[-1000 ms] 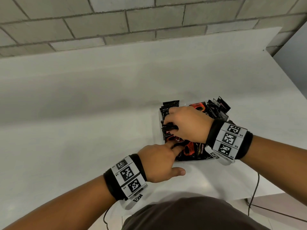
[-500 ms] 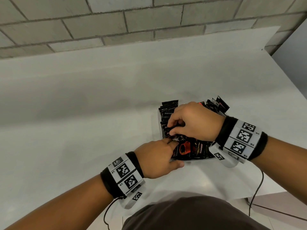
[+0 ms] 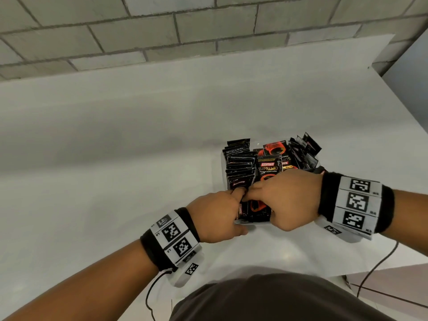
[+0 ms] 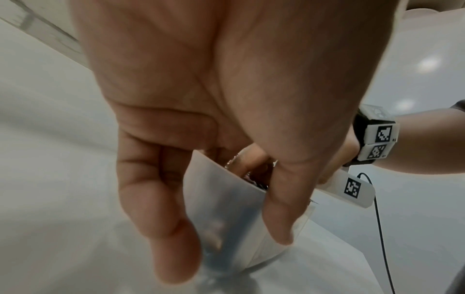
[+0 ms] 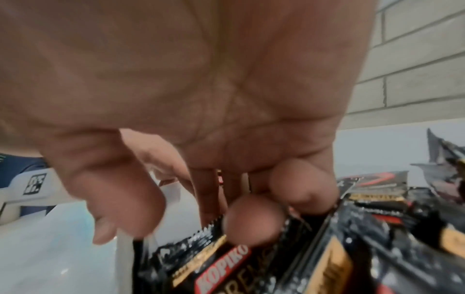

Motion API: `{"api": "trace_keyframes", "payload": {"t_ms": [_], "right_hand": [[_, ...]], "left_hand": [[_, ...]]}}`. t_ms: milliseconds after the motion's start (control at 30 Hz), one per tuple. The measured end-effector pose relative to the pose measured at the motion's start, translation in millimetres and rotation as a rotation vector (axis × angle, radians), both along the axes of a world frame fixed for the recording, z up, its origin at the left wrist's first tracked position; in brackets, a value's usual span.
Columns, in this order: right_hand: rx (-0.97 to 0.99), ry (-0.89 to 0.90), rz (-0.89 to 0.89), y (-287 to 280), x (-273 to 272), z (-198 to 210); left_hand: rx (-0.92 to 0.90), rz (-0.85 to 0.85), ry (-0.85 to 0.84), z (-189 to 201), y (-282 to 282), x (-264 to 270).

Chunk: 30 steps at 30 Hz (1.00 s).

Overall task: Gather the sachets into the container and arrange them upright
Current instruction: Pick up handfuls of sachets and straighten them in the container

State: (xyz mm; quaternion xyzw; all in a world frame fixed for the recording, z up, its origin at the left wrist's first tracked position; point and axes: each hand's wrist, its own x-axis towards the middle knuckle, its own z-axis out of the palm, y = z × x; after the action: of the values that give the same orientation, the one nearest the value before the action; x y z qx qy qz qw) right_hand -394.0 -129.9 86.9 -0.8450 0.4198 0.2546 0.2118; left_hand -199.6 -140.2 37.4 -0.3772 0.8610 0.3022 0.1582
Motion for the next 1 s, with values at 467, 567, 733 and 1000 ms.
{"api": "trace_keyframes", "payload": {"t_ms": [467, 567, 733, 1000], "right_hand": [[0.048, -0.004, 0.047, -3.1, 5.0, -29.7], [0.032, -0.038, 0.031, 0.1, 4.2, -35.3], [0.044, -0.121, 0.019, 1.9, -0.4, -41.3], [0.19, -0.251, -0.068, -7.4, -12.4, -41.7]], "left_hand": [[0.06, 0.078, 0.031, 4.0, -1.6, -4.3], [0.05, 0.08, 0.044, 1.2, -0.8, -2.9], [0.055, 0.08, 0.069, -1.6, 1.1, -2.1], [0.059, 0.076, 0.079, -2.5, 0.9, -0.6]]}}
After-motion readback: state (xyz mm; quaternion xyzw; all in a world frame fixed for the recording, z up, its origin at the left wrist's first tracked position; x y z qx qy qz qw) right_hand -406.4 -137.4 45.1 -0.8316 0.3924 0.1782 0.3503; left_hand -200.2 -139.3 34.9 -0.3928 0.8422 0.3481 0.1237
